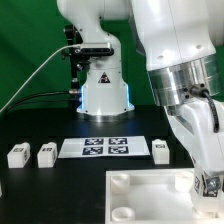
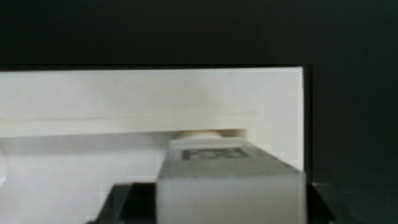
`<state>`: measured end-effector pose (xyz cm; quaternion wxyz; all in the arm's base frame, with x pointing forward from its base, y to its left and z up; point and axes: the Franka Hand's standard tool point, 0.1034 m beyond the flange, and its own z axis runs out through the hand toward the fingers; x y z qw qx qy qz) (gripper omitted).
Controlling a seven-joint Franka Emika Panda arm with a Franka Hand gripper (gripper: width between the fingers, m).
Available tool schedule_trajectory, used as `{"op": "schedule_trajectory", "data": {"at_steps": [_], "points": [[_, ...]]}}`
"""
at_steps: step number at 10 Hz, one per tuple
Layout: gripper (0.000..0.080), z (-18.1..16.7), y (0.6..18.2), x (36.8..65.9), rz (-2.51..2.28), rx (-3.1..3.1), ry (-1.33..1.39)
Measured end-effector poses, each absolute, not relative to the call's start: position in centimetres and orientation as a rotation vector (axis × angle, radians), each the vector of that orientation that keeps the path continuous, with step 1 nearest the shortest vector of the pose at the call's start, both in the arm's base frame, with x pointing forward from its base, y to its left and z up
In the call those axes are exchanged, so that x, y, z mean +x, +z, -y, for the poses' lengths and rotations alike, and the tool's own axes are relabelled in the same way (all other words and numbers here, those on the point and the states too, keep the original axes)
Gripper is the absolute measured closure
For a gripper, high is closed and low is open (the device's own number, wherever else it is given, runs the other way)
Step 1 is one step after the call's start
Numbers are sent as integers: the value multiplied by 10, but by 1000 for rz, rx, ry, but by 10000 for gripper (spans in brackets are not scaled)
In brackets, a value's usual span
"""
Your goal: Assemble one leg
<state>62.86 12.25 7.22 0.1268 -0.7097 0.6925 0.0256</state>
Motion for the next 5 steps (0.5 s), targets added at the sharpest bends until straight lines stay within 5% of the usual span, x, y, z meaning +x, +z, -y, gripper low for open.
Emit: {"op": "schedule_trajectory", "data": {"at_steps": [1, 3, 5], "points": [[503, -123, 72, 628, -1971, -2108, 67], [206, -124, 70, 625, -1864, -2214, 72], [161, -128, 74, 622, -1436, -2583, 96]]}}
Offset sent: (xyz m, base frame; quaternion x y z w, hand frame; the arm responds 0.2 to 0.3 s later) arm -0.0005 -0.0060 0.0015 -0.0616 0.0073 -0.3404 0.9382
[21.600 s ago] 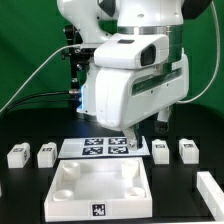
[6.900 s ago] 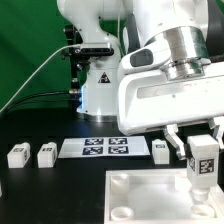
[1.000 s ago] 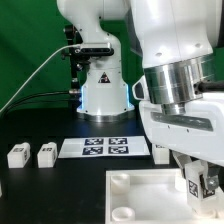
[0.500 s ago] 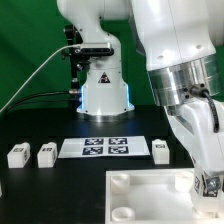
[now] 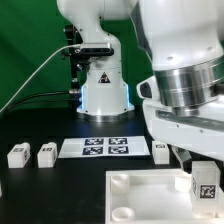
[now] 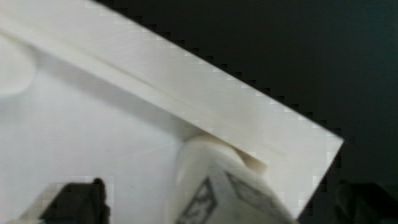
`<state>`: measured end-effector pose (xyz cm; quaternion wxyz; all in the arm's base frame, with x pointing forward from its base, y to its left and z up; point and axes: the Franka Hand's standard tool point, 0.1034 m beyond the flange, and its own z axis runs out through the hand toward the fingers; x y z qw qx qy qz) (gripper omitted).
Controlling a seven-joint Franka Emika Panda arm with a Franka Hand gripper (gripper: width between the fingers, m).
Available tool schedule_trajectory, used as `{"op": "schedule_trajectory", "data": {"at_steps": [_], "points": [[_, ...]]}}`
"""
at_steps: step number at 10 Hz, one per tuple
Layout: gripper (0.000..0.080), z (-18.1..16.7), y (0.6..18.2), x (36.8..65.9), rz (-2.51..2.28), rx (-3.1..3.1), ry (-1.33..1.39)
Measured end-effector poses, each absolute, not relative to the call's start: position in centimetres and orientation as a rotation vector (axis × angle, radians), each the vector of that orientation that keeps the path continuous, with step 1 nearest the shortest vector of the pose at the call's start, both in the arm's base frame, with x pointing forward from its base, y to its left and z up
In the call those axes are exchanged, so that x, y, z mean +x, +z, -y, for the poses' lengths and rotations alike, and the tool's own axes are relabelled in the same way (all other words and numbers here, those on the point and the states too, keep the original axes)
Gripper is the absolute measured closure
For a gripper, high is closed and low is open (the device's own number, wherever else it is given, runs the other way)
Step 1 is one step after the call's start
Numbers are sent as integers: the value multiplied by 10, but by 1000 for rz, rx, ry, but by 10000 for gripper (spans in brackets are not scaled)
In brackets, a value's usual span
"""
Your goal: Assemble one leg
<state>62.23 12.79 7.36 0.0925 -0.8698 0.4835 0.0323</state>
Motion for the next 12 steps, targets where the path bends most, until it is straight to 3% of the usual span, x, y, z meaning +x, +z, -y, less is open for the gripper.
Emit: {"op": "schedule_trajectory", "data": {"at_steps": [8, 9, 11, 12], "points": [[150, -124, 75, 633, -108, -3033, -44], [150, -124, 75, 633, -108, -3032, -45], [399, -124, 75, 633, -108, -3032, -45], [399, -124, 75, 633, -108, -3032, -45]]}}
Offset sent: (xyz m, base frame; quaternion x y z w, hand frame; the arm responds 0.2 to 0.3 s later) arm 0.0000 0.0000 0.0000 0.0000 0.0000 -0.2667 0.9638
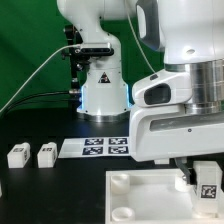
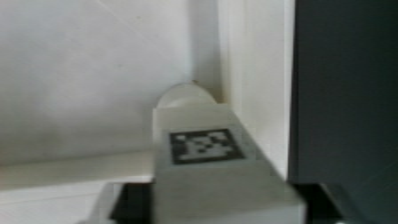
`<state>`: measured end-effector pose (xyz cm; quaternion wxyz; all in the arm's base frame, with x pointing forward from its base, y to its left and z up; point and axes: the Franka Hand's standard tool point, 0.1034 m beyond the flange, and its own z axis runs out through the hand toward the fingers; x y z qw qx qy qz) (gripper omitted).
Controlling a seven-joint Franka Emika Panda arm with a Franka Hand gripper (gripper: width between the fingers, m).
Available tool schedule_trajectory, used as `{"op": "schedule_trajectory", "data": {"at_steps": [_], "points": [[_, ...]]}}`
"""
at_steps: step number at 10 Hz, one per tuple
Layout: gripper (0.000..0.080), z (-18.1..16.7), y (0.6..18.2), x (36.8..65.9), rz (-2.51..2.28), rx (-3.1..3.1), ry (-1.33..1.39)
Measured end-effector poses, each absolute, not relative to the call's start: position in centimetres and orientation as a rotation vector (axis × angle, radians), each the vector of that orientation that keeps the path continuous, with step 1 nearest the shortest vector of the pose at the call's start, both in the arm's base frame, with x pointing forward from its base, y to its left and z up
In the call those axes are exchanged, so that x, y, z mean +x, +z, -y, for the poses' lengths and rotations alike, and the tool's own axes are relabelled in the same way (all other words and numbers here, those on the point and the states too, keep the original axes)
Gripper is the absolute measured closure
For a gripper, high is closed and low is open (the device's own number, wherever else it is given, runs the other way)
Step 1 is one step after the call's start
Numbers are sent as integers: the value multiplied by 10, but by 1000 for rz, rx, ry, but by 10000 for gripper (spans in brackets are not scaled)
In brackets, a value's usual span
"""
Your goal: Assemble one leg
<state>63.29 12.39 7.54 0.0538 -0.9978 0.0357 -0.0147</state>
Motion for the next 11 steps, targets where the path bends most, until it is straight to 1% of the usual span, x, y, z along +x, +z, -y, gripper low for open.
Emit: {"op": "schedule_trajectory", "data": {"at_steps": [1, 2, 4, 7, 11], "points": [[500, -122, 75, 633, -111, -3034, -45], [500, -121, 75, 633, -111, -3034, -45], [500, -118, 76, 636, -297, -3003, -62], [500, -114, 73, 633, -1079, -2755, -84], [499, -119, 72, 631, -1814, -2287, 32]]}}
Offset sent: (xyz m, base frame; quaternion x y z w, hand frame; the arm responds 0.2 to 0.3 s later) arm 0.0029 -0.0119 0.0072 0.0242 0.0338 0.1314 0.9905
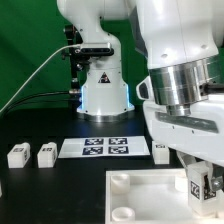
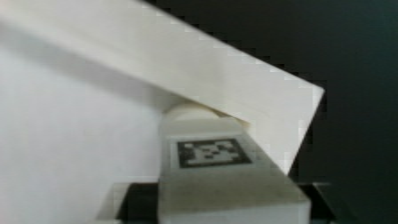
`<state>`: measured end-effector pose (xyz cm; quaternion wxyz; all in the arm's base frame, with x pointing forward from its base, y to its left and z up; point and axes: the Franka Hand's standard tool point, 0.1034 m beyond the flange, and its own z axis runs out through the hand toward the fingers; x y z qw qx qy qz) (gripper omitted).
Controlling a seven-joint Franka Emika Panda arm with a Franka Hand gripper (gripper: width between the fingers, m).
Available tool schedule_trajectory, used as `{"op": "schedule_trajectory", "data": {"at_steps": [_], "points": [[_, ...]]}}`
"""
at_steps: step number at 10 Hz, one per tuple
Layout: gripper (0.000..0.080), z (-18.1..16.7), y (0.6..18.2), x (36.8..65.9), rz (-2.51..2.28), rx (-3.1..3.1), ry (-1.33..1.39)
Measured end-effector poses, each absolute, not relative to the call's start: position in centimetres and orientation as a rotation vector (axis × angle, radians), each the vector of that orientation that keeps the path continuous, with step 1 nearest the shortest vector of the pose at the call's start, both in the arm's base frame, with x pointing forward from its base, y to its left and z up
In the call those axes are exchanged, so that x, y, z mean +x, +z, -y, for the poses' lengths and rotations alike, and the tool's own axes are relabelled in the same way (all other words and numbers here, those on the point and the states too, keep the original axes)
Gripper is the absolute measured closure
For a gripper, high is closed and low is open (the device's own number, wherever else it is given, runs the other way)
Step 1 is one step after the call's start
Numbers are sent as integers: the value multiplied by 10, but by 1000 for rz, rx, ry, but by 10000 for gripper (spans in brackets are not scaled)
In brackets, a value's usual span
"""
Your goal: Assemble one leg
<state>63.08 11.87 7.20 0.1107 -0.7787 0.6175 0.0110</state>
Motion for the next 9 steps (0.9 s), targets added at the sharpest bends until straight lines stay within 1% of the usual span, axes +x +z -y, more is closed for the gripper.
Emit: {"op": "schedule_trajectory", "data": {"at_steps": [2, 3, 4, 5, 6, 7, 8, 9], "points": [[499, -122, 72, 630, -1956, -2163, 60], [388, -122, 72, 630, -1955, -2164, 61], [388, -123, 72, 630, -1947, -2171, 60], [243, -123, 72, 630, -1946, -2172, 60], [170, -123, 71, 630, -1941, -2177, 59], [170, -123, 71, 630, -1870, -2239, 50], [154, -125, 69, 625, -1734, -2360, 68], [151, -128, 71, 624, -1602, -2460, 105]]}}
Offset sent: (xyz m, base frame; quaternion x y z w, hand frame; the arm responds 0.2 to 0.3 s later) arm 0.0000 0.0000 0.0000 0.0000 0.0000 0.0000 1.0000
